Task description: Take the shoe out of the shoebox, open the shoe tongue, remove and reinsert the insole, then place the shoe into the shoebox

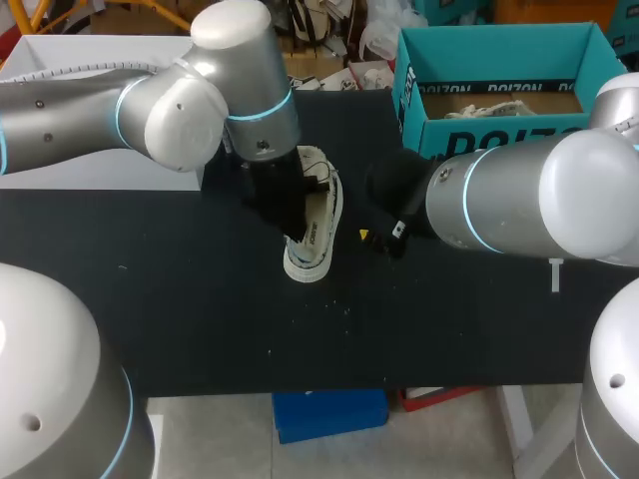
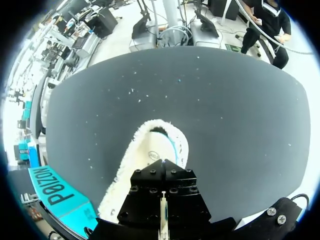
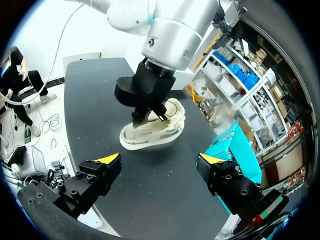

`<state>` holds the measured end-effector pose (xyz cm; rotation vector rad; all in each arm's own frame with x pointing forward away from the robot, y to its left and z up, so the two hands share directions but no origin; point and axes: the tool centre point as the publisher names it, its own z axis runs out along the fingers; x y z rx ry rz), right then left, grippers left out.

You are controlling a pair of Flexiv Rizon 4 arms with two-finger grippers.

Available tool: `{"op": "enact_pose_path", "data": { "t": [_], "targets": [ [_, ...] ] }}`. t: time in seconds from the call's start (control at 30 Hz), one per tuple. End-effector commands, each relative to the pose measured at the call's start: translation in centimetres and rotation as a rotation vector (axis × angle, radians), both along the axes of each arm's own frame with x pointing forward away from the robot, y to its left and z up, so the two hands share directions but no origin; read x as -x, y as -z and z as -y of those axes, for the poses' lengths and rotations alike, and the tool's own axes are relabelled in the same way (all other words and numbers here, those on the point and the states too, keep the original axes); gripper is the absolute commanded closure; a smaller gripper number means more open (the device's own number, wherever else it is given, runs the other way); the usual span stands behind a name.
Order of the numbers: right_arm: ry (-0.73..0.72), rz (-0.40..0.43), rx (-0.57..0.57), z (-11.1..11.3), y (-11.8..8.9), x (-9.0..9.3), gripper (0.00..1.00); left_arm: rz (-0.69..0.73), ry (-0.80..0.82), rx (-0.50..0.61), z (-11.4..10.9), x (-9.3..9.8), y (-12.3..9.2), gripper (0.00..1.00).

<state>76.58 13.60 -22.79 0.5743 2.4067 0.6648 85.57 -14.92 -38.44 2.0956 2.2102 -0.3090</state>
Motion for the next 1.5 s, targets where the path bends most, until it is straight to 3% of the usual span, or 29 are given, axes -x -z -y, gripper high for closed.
{"op": "enact_pose_path", "data": {
  "t": [0.03, 0.43, 0.7, 0.83, 1.2, 1.5],
  "targets": [
    [0.001, 0.001, -0.001, -0.1, 0.1, 0.0, 0.00, -0.008, 0.000, -0.012, 0.5, -0.4, 1.3, 1.00],
    [0.001, 0.001, -0.001, -0.1, 0.1, 0.0, 0.00, -0.042, -0.002, -0.046, 1.0, -1.3, 4.0, 1.00],
    [0.001, 0.001, -0.001, -0.1, 0.1, 0.0, 0.00, -0.063, -0.022, 0.067, -0.4, -0.4, -0.4, 1.00],
    [0.001, 0.001, -0.001, -0.1, 0.1, 0.0, 0.00, -0.129, -0.070, 0.218, -2.4, -0.3, -3.3, 1.00],
    [0.001, 0.001, -0.001, -0.1, 0.1, 0.0, 0.00, -0.203, -0.351, 0.581, -8.0, -4.9, -6.6, 1.00],
    [0.001, 0.001, -0.001, -0.1, 0.1, 0.0, 0.00, -0.082, -0.505, 0.543, -9.7, -9.1, -8.5, 1.00]
  ]
}}
